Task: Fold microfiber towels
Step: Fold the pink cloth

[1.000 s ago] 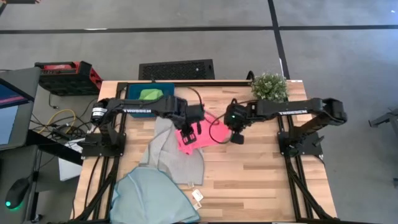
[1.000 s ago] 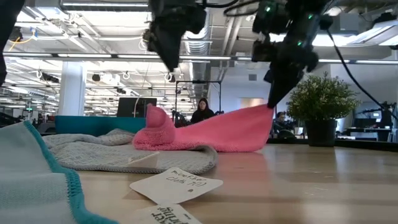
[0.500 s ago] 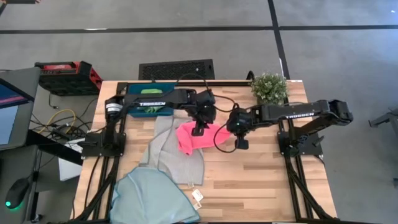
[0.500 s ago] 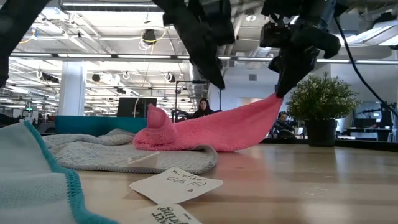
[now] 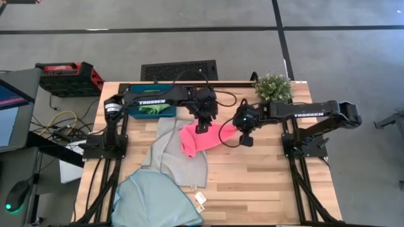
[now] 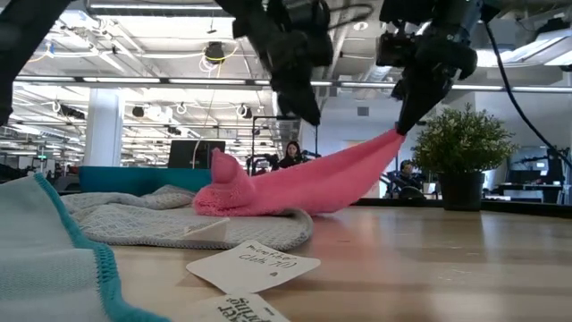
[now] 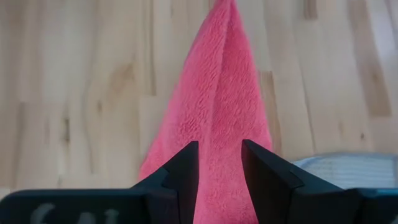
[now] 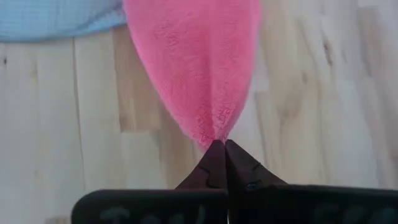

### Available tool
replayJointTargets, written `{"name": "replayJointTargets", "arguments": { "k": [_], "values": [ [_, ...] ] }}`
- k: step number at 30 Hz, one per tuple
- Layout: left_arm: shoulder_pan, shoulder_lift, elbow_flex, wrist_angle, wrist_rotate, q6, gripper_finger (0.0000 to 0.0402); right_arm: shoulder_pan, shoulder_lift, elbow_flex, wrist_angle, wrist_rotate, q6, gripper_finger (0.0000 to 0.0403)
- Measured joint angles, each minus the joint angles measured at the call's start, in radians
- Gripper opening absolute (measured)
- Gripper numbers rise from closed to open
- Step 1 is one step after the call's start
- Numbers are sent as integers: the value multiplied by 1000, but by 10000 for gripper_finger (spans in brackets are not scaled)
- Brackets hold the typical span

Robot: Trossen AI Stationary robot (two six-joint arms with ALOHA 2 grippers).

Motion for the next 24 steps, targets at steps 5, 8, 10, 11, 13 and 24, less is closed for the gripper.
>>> {"name": "replayJointTargets", "arguments": {
  "k": [5, 8, 10, 11, 13, 24],
  "values": [
    [-2, -90, 0, -8, -1, -88, 112, -47, -73, 56, -3, 0, 44, 2],
    [-22, -132, 1, -25, -2, -124, 112, -71, -102, 99, -5, -1, 97, 2],
    [-41, -153, 1, -37, -13, -139, 112, -82, -115, 131, -8, -1, 130, 2],
    [-52, -162, 1, -37, -26, -143, 112, -84, -115, 150, -2, -1, 144, 2],
    [-77, -178, 1, -45, -64, -149, 112, -83, -115, 185, -4, 0, 179, 2],
    [-203, -206, -8, -65, -144, -209, 112, -82, -109, 419, 3, 6, 209, 3]
  ]
}}
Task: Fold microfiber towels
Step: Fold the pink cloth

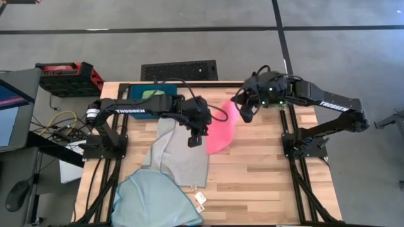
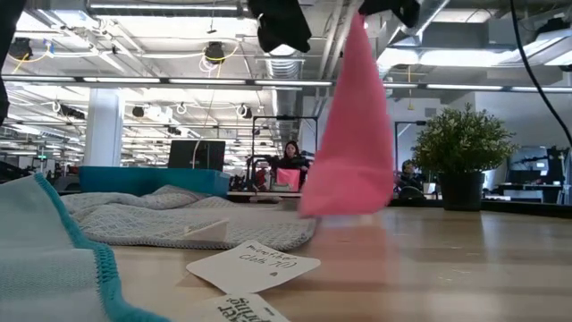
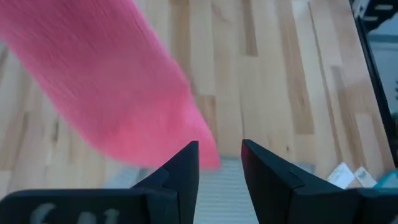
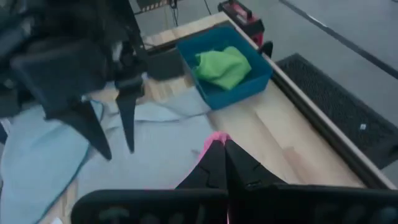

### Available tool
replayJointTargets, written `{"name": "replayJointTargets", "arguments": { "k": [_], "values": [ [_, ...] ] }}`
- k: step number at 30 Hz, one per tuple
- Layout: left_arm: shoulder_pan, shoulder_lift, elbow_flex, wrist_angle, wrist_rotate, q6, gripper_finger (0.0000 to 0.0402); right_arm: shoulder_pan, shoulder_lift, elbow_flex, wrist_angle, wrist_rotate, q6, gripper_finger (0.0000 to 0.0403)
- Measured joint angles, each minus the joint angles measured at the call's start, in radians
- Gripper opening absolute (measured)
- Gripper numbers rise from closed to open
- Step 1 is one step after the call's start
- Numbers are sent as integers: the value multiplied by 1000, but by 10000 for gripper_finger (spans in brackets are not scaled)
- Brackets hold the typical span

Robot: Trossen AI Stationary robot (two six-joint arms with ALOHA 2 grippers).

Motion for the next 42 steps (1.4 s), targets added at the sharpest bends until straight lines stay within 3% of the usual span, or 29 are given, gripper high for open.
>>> {"name": "replayJointTargets", "arguments": {
  "k": [9, 12, 19, 25, 32, 37, 42],
  "values": [
    [-72, 2, -79, 27, -241, -50, 112, 6, -3, 40, -35, -45, -21, 3],
    [-67, 2, -79, 85, -252, -33, 112, 29, -7, 50, -114, -94, -89, 3],
    [30, 15, -79, 246, 8, 89, 112, 98, -6, 52, -362, -142, -311, 5],
    [92, 44, -77, 402, 164, 198, 112, 154, -6, 52, -481, -159, -543, 5],
    [123, 159, -68, 579, 336, 230, 112, 179, -1, 53, -484, -352, -826, 5],
    [142, 212, -39, 636, 388, 251, 112, 178, 4, 53, -484, -381, -884, 5],
    [153, 276, 5, 747, 534, 291, 112, 176, 5, 53, -478, -402, -924, 6]
  ]
}}
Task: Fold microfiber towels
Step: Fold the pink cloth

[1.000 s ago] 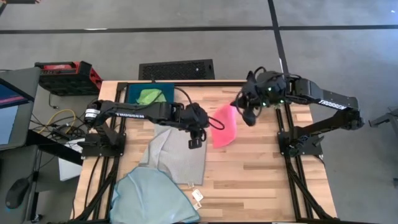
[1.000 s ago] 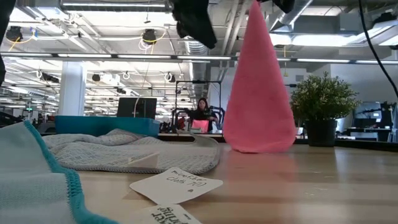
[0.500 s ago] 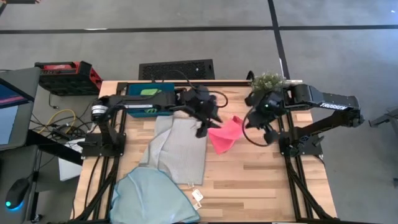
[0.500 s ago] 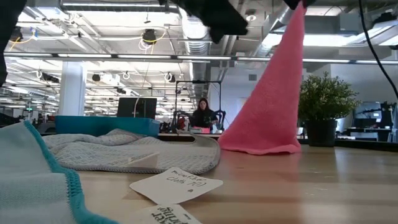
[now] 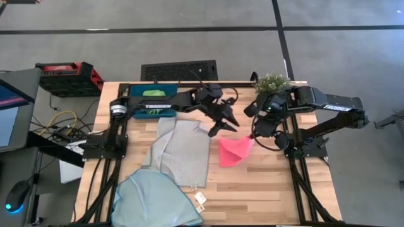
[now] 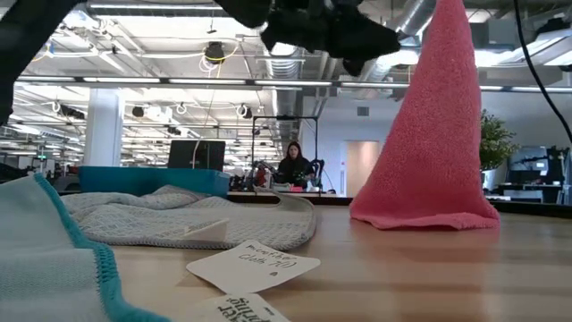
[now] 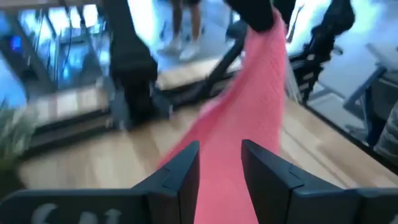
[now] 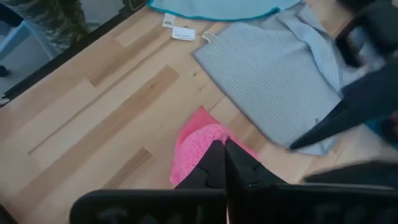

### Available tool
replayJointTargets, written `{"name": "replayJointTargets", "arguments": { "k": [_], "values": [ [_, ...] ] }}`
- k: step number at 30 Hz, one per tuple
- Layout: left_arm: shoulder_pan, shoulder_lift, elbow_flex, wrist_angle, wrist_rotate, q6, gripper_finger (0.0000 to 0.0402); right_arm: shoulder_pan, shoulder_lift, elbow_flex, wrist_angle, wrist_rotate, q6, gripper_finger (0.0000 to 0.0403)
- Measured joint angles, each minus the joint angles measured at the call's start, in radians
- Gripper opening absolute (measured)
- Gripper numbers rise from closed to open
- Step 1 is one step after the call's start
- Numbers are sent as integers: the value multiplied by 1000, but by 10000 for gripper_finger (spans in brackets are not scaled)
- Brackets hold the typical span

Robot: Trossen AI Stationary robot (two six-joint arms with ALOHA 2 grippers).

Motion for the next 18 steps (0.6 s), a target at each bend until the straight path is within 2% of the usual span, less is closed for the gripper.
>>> {"name": "replayJointTargets", "arguments": {
  "k": [7, 11, 15, 18],
  "values": [
    [5, 127, 134, -6, 124, -5, 112, -5, 1, 0, 9, -8, -1, 6],
    [5, 193, 228, -24, 158, 0, 112, -5, 1, 0, 9, -11, 13, 6],
    [6, 220, 295, -33, 237, 26, 112, -5, 1, 0, 9, -13, 13, 6],
    [6, 220, 298, -28, 256, 61, 112, -5, 1, 0, 8, -13, 13, 6]
  ]
}}
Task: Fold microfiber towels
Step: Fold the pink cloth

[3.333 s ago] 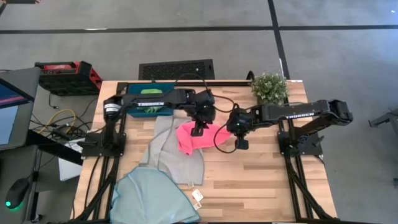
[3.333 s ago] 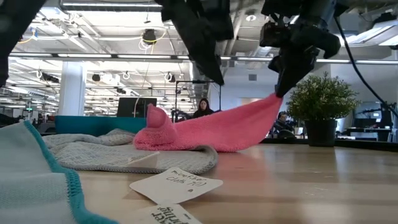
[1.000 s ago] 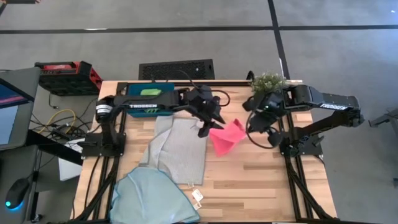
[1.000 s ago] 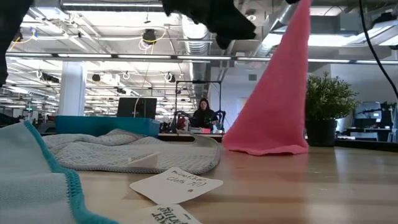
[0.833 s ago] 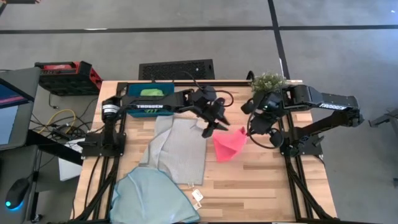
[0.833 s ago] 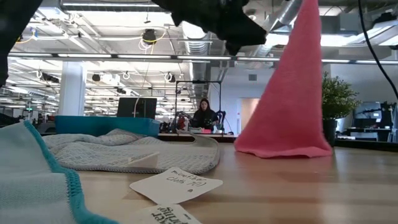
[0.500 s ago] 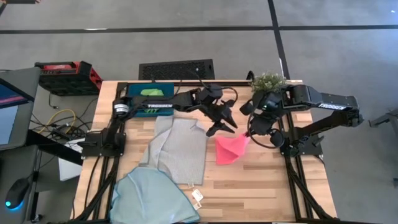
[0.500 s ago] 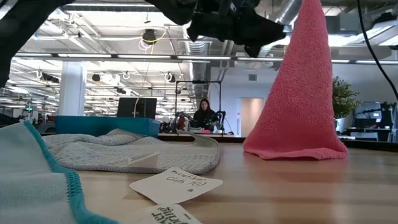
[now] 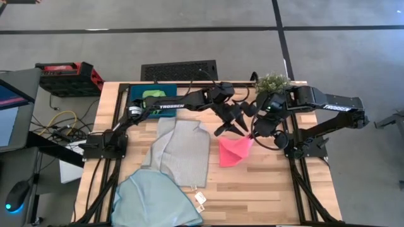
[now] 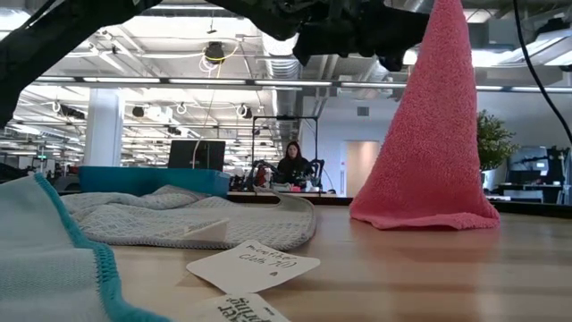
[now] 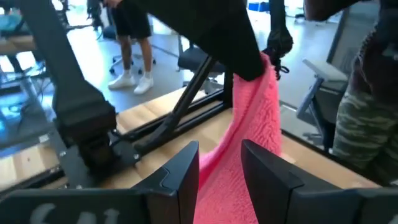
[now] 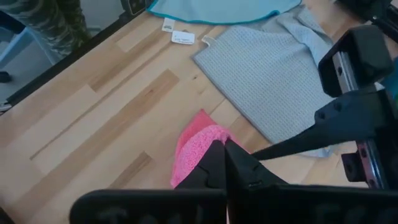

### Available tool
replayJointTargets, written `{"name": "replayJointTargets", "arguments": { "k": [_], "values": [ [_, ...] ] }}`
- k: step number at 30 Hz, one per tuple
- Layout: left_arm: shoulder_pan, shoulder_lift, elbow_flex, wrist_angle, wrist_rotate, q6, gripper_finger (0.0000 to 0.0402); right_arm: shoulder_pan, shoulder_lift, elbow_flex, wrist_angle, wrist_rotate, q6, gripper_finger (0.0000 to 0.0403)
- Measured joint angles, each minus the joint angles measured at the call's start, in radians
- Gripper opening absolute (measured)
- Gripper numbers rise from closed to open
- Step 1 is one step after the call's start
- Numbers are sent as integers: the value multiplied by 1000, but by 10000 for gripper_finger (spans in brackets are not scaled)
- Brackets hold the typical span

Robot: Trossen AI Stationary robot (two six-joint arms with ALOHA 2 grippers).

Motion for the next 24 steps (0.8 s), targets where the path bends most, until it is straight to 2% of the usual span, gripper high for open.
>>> {"name": "replayJointTargets", "arguments": {
  "k": [4, 10, 15, 18, 24],
  "values": [
    [0, 0, 0, 13, 71, 10, 112, 0, 0, 0, 0, 0, 0, 6],
    [-17, 0, 0, 5, 76, 29, 112, 0, 0, 0, 0, 0, 1, 6],
    [-40, 0, 0, 18, -4, 70, 112, 0, 0, 0, 3, 1, 4, 6],
    [-48, 0, 0, 21, -14, 90, 112, 0, 0, 0, 3, 1, 17, 6],
    [-50, 0, 0, -8, 81, 44, 112, 0, 0, 0, 2, 2, 21, 6]
  ]
}}
